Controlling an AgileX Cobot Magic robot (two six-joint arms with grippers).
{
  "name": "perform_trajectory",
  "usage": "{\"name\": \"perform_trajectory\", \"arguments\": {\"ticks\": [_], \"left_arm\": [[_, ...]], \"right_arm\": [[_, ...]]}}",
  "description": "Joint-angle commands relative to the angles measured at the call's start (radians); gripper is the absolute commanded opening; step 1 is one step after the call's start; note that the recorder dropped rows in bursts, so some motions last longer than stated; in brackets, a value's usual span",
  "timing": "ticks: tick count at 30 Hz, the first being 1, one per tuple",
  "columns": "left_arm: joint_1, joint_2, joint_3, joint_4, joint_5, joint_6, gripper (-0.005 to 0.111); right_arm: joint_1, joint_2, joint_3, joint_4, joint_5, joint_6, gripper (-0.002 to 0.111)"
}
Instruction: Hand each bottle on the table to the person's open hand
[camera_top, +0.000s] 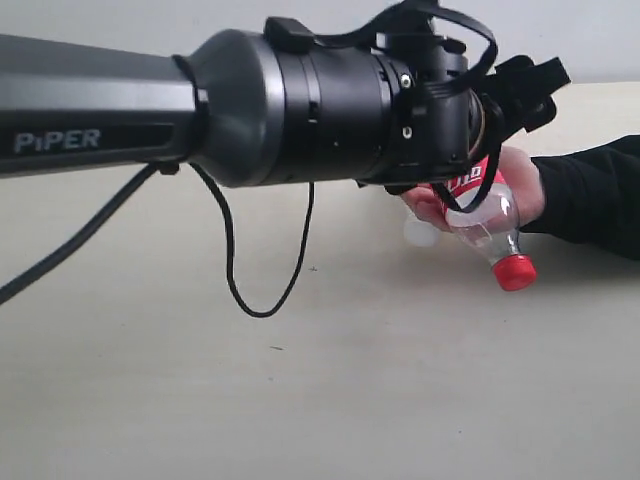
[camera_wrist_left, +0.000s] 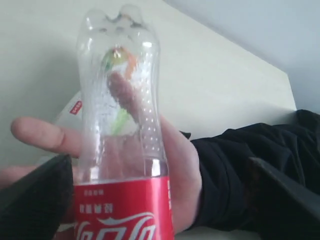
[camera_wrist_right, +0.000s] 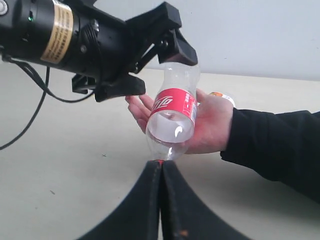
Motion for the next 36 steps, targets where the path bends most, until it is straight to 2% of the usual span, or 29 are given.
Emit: {"name": "perform_trajectory", "arguments": {"ticks": [1,3,6,9,10,12,14,15,18,21,24,28,29,30,31,33,36], "left_arm": [[0.013,-0.062,-0.003,0.01,0.106,0.103,0.087],[0.024,-0.094,-0.003,0.006,0.157,0.158,0.084],[0.037,-0.145,-0.003,0.001,0.221,0.267,0.061],[0.047,-0.207,-0.003,-0.015,0.303,0.368,0.012],[0.047,-0.229,-0.003,-0.011,0.357,0.402,0.002],[0.047,-0.261,-0.003,0.019,0.419,0.499,0.0],[0.047,-0.3,0.017,0.028,0.422,0.68,0.0],[0.047,-0.316,0.033,0.03,0.422,0.718,0.0],[0.047,-0.385,0.115,0.086,0.398,0.73,0.0],[0.06,-0.464,0.226,0.118,0.315,0.734,0.0],[0.091,-0.55,0.367,0.121,0.194,0.771,0.0],[0.151,-0.675,0.563,0.121,-0.036,0.889,0.0],[0.187,-0.74,0.655,0.121,-0.157,0.965,0.0],[0.201,-0.762,0.689,0.121,-0.205,0.998,0.0],[0.225,-0.81,0.767,0.121,-0.303,1.097,0.0],[0.229,-0.846,0.867,0.121,-0.375,1.219,0.0],[0.229,-0.845,0.927,0.121,-0.458,1.235,0.0]], "right_arm": [[0.001,-0.004,0.002,-0.005,-0.008,-0.002,0.0],[0.001,-0.004,0.002,-0.005,-0.008,-0.002,0.0],[0.001,-0.004,0.002,-0.005,-0.008,-0.002,0.0],[0.001,-0.004,0.002,-0.005,-0.008,-0.004,0.0],[0.001,-0.004,0.002,-0.005,-0.008,-0.004,0.0],[0.001,-0.004,0.002,-0.005,-0.008,-0.004,0.0],[0.001,-0.004,0.002,-0.005,-0.008,-0.004,0.0],[0.001,-0.004,0.002,-0.005,-0.008,-0.004,0.0],[0.001,-0.004,0.002,-0.005,-0.008,-0.002,0.0],[0.001,-0.004,0.002,-0.005,-0.008,-0.002,0.0],[0.001,-0.004,0.002,-0.005,-0.008,-0.002,0.0],[0.001,-0.004,0.002,-0.005,-0.008,-0.002,0.0],[0.001,-0.004,0.002,-0.005,-0.008,-0.002,0.0],[0.001,-0.004,0.002,-0.005,-0.008,-0.002,0.0],[0.001,-0.004,0.002,-0.005,-0.008,-0.002,0.0],[0.001,-0.004,0.002,-0.005,-0.008,-0.002,0.0],[0.001,-0.004,0.002,-0.005,-0.008,-0.002,0.0]]}}
